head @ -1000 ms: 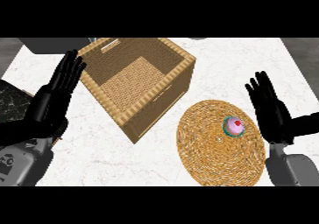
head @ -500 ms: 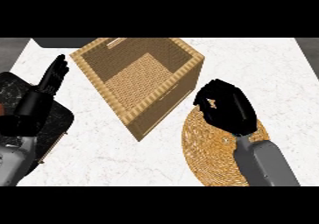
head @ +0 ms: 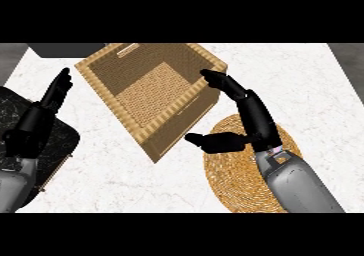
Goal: Pick the cupcake from the placemat and place it in the basket
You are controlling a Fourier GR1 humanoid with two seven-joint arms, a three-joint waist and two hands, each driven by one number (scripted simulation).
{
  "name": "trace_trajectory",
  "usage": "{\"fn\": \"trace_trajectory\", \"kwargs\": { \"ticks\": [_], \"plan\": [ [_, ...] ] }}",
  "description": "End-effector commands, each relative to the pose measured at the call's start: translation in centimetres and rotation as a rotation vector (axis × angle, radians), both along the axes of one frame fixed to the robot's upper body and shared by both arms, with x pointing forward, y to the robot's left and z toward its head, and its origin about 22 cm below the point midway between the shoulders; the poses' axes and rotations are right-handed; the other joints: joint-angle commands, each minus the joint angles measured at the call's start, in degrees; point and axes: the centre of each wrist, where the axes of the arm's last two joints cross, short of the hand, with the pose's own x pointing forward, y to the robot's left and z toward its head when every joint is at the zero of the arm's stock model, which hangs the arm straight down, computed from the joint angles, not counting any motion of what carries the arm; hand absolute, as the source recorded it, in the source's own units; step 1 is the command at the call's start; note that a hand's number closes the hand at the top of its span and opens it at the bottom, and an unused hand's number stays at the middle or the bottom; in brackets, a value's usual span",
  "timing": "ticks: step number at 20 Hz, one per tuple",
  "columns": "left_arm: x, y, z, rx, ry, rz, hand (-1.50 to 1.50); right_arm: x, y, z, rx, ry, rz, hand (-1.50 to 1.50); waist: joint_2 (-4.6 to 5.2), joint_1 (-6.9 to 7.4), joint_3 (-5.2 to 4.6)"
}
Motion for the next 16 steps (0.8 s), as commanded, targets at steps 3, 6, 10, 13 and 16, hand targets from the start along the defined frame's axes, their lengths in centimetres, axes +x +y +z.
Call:
{"fn": "trace_trajectory", "kwargs": {
  "ticks": [3,6,10,13,16],
  "plan": [
    [-0.6,0.4,-0.8,-0.001,0.021,0.007,0.0,2.9,-5.0,5.9,-0.592,-0.022,-0.17,-1.5,-0.39,-0.19,-0.36],
    [-0.2,-0.3,-0.2,0.005,0.007,-0.005,0.0,3.3,-5.0,9.5,-0.846,0.044,-0.081,-1.5,-0.19,0.86,-0.3],
    [-0.1,-0.2,-0.2,-0.006,-0.012,-0.013,0.0,3.2,-5.6,11.4,-1.092,0.197,0.122,-1.5,0.29,0.86,-0.11],
    [-0.4,-0.7,-0.2,-0.017,0.011,-0.016,0.0,3.4,-5.8,14.6,-1.148,0.278,0.231,-1.5,0.31,0.89,0.05],
    [-0.4,0.2,-1.0,-0.005,-0.004,-0.001,0.0,4.5,-6.6,16.2,-1.181,0.346,0.262,-1.5,0.75,0.92,0.15]
  ]
}}
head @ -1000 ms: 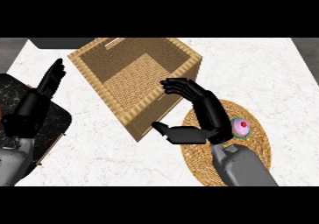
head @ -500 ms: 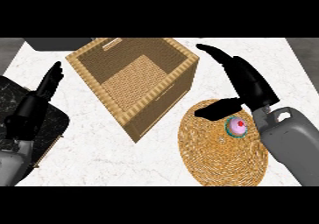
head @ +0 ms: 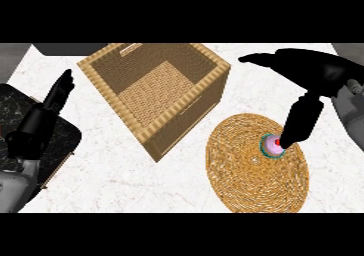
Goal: Pick the cupcake from the placemat and place it in the basket
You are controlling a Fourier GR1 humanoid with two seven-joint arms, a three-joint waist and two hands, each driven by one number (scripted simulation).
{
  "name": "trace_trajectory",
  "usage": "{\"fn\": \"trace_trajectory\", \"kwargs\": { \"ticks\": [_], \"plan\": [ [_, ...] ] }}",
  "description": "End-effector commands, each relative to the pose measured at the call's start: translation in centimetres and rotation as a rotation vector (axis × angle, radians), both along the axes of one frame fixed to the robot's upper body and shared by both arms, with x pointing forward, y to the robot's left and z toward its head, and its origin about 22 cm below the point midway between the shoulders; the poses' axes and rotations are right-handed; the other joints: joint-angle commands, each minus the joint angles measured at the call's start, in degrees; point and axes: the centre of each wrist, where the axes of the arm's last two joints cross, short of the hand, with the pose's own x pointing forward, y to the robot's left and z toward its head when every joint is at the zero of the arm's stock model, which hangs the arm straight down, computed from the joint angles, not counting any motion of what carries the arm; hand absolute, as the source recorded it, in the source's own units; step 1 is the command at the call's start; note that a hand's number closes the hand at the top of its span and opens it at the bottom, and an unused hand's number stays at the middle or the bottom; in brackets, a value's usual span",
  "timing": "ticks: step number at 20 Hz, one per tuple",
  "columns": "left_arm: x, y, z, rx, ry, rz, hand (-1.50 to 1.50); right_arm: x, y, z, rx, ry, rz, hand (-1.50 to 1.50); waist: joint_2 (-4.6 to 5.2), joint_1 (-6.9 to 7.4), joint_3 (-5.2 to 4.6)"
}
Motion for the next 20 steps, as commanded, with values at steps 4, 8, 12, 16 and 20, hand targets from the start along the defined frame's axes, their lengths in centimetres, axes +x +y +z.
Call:
{"fn": "trace_trajectory", "kwargs": {
  "ticks": [4,8,12,16,20],
  "plan": [
    [-0.3,-0.5,1.5,-0.01,-0.014,0.007,0.0,1.0,-1.3,2.5,-0.162,0.149,0.015,-1.5,0.21,0.21,0.22],
    [0.0,0.5,-0.5,-0.016,-0.008,0.004,0.0,1.4,-0.7,-0.4,-0.171,0.188,0.008,-1.5,0.41,0.07,0.22],
    [0.6,-0.5,0.7,-0.007,-0.004,-0.005,0.0,1.4,-1.2,-2.5,-0.166,0.193,0.013,-1.5,0.43,-0.05,0.25],
    [0.5,0.5,0.7,-0.017,0.004,0.007,0.0,1.0,-0.2,-3.5,-0.225,0.215,0.035,-1.5,0.36,-0.08,0.23],
    [-1.3,0.3,0.1,0.007,0.001,-0.007,0.0,2.0,-1.1,-6.2,-0.267,0.283,0.023,-1.5,0.38,0.32,0.24]
  ]
}}
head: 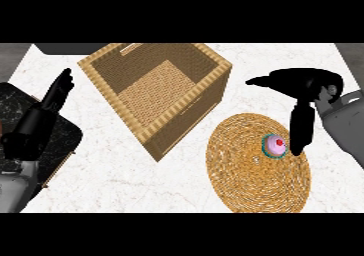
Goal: Pick the cupcake from the placemat and place it in the basket
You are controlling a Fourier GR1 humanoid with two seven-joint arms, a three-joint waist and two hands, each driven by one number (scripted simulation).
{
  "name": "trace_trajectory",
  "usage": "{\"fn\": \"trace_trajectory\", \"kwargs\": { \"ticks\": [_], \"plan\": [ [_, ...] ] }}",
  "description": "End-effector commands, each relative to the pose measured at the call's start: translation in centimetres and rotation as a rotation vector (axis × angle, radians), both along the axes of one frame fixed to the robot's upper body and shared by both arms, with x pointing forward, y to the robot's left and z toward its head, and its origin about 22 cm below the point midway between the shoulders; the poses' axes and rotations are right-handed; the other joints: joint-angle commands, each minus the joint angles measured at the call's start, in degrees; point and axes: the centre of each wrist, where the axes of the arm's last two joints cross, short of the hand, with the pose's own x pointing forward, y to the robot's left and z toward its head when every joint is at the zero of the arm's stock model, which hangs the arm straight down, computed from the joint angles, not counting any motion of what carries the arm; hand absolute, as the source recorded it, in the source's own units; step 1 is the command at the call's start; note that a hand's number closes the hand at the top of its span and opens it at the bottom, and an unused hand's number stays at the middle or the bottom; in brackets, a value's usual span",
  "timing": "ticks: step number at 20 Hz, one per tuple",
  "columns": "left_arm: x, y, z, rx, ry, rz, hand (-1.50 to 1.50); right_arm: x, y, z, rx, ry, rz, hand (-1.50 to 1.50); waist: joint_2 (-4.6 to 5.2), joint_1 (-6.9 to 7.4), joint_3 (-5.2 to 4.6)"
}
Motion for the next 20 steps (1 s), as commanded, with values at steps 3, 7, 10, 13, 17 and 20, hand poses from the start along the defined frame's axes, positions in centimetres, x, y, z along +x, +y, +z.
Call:
{"fn": "trace_trajectory", "kwargs": {
  "ticks": [3,7,10,13,17,20],
  "plan": [
    [1.1,-0.9,-0.3,-0.004,-0.003,0.012,0.0,-0.4,1.4,-4.6,-0.086,0.063,0.02,-1.5,0.08,-0.27,0.0],
    [-0.1,-1.2,-0.2,0.004,0.002,0.007,0.0,0.2,-0.5,-5.5,-0.092,0.063,-0.01,-1.5,0.04,-0.02,0.01],
    [-1.5,-0.5,0.4,0.011,-0.006,0.007,0.0,-1.2,-1.7,-5.9,-0.109,0.053,-0.002,-1.5,-0.12,-0.08,0.01],
    [1.2,-1.0,0.8,0.008,-0.001,0.009,0.0,-1.3,-4.0,-7.3,-0.107,0.021,0.003,-1.5,0.06,-0.39,0.03],
    [-0.6,-0.5,0.1,-0.012,-0.008,-0.003,0.0,-0.8,-3.6,-8.6,-0.059,-0.001,0.006,-1.5,0.01,-0.05,0.01],
    [-0.8,1.3,0.6,-0.008,-0.013,0.004,0.0,-1.7,-2.5,-9.1,-0.059,-0.001,0.006,-1.5,-0.07,-0.21,0.0]
  ]
}}
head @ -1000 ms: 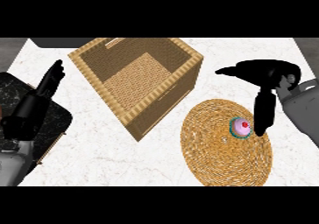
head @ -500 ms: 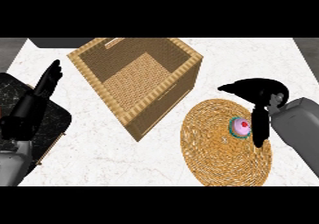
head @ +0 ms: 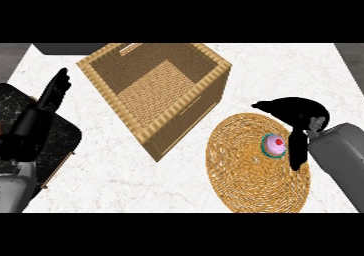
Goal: Pick the cupcake from the placemat and place it in the basket
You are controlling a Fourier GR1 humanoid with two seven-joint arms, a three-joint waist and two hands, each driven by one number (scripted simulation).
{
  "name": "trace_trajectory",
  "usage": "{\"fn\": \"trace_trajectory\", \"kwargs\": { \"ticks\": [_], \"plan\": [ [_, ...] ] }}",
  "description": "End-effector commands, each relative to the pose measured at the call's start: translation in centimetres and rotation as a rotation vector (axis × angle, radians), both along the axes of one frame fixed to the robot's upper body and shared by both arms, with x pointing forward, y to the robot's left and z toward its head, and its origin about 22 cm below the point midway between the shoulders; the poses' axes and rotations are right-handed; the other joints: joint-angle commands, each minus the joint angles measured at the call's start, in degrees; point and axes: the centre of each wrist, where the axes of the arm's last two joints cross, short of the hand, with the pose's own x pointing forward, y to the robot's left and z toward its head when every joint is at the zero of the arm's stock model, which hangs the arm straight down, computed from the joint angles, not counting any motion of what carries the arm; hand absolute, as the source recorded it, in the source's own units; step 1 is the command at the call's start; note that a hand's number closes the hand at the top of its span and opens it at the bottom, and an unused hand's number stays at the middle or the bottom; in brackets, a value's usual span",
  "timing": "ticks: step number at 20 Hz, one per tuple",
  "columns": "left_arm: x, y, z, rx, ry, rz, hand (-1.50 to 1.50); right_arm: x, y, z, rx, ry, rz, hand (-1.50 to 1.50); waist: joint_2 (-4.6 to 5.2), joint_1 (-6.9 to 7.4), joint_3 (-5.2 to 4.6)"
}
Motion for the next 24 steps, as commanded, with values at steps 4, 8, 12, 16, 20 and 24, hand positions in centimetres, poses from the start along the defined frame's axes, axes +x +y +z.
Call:
{"fn": "trace_trajectory", "kwargs": {
  "ticks": [4,8,12,16,20,24],
  "plan": [
    [1.6,-0.6,0.1,-0.01,0.014,0.011,0.0,-0.3,-0.6,-3.3,0.02,-0.032,0.02,-1.5,0.04,-0.16,0.0],
    [-1.2,1.3,-0.7,0.004,-0.004,-0.001,0.0,-0.7,0.3,-2.3,0.021,-0.018,-0.019,-1.5,-0.09,-0.11,-0.02],
    [1.5,0.8,-0.7,0.009,0.003,0.012,0.0,-2.5,-0.2,-5.9,0.033,-0.016,-0.007,-1.5,0.0,-0.42,-0.01],
    [0.3,1.5,0.6,0.0,0.007,-0.003,0.0,-1.2,-2.1,-3.6,0.022,0.01,-0.012,-1.5,-0.06,-0.16,-0.01],
    [0.2,0.1,-0.9,0.001,0.009,0.003,0.0,-1.2,-1.6,-5.3,-0.016,0.012,-0.022,-1.5,-0.02,-0.19,-0.01],
    [-0.6,-1.9,-0.1,0.001,0.015,-0.013,0.0,-1.5,-1.6,-8.1,0.01,0.0,-0.058,-1.5,-0.02,-0.02,0.0]
  ]
}}
